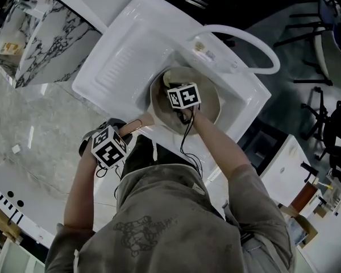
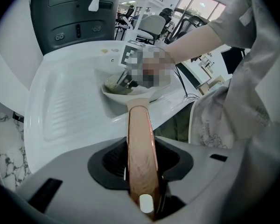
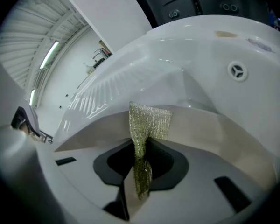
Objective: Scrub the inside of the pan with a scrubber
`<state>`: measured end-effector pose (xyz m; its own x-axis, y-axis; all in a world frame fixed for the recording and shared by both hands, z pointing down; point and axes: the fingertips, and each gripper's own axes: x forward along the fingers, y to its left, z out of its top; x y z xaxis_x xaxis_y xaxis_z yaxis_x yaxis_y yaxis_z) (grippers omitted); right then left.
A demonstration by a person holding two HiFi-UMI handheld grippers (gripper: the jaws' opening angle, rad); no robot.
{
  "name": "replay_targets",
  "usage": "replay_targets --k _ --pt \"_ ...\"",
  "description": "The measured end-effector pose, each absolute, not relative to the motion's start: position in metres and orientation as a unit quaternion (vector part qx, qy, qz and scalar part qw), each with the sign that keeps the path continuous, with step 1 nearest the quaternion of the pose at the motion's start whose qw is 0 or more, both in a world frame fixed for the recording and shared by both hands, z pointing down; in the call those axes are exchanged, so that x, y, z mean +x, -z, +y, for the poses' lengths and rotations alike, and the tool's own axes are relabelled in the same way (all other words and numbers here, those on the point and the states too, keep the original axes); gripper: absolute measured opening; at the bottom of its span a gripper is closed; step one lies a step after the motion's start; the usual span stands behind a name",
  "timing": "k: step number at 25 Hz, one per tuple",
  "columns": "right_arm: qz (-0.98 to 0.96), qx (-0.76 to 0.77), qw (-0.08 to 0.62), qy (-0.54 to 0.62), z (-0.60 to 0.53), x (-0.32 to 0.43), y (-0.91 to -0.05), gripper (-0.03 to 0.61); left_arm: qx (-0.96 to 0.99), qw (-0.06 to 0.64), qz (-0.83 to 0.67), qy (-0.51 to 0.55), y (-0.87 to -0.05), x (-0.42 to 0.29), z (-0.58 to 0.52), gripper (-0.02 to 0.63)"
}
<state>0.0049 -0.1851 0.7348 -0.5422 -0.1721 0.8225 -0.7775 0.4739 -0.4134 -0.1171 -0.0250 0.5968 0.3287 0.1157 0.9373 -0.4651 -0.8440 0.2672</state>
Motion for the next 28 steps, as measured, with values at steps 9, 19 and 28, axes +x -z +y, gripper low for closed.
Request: replay_targets --k 9,19,28 --pt "-0.805 0.119 0.358 -0.458 -0.136 -0.019 -0.7 0.078 0.771 0.26 -0.108 -0.571 -0.598 -0.118 -0.024 0.153" --pt "-0.789 -0.057 0.344 -0.506 -0.064 -0.015 -0.652 0.077 0.769 0.268 -0.11 -0.57 -0.6 -0.118 -0.024 0.153" --pt "-0.803 0.106 0.33 -0.484 -0.106 0.035 -0.643 0.072 0.767 0.273 -0.109 -0.57 -0.6 -0.118 -0.023 0.152"
